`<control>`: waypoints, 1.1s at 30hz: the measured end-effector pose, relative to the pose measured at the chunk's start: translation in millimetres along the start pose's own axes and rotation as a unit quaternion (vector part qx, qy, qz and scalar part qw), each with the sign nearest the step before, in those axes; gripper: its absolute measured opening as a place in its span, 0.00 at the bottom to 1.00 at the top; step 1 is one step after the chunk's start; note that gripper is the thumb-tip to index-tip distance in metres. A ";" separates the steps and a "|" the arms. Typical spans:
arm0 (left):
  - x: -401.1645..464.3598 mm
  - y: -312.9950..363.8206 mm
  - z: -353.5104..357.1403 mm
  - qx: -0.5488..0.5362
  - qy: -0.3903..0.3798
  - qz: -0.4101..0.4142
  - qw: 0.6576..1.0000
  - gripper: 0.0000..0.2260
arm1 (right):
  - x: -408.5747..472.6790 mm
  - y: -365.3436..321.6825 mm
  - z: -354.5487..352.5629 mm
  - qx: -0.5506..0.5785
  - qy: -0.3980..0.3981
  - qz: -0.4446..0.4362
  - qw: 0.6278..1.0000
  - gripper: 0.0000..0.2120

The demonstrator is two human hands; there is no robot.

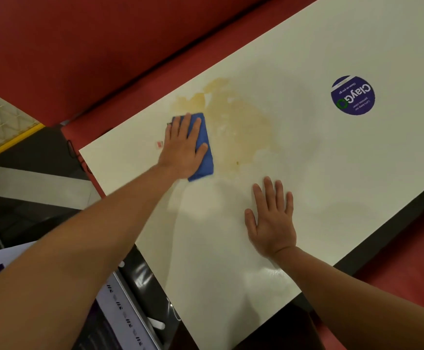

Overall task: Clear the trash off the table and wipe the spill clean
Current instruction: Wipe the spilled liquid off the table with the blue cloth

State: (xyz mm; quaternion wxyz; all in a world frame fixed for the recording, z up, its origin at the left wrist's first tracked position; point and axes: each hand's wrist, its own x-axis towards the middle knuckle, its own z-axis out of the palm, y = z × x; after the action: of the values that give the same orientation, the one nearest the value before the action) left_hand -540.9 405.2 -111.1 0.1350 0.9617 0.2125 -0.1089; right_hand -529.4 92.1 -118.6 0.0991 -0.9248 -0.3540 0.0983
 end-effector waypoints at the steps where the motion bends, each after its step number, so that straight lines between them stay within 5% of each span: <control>1: 12.3 1.8 -4.6 -0.001 -0.005 -0.021 1.000 0.32 | -0.3 0.2 0.2 -0.001 0.000 0.000 1.000 0.31; 5: 6.3 28.3 2.0 0.010 0.009 -0.060 0.998 0.32 | -0.6 0.4 0.3 -0.007 -0.008 0.004 1.000 0.31; 11: -99.6 50.5 39.5 -0.004 -0.010 0.099 0.995 0.30 | 0.3 0.3 -0.4 -0.012 -0.017 0.008 1.000 0.32; 15: -91.2 33.1 33.2 -0.001 -0.021 0.144 0.989 0.30 | 0.8 0.3 -0.8 -0.012 -0.018 0.007 1.000 0.32; 23: 51.4 -1.0 -15.4 -0.004 0.026 -0.085 0.996 0.31 | -0.2 0.2 -0.2 -0.011 -0.008 0.004 1.000 0.32; 33: -25.2 57.5 15.6 -0.019 0.019 -0.065 0.997 0.31 | -0.8 0.1 -2.6 -0.001 -0.013 -0.003 1.000 0.31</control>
State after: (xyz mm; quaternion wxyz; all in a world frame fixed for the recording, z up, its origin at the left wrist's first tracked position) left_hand -540.4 340.7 -106.8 0.1412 0.9450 0.2795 -0.0949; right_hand -529.3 91.2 -116.0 0.0933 -0.9226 -0.3578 0.1098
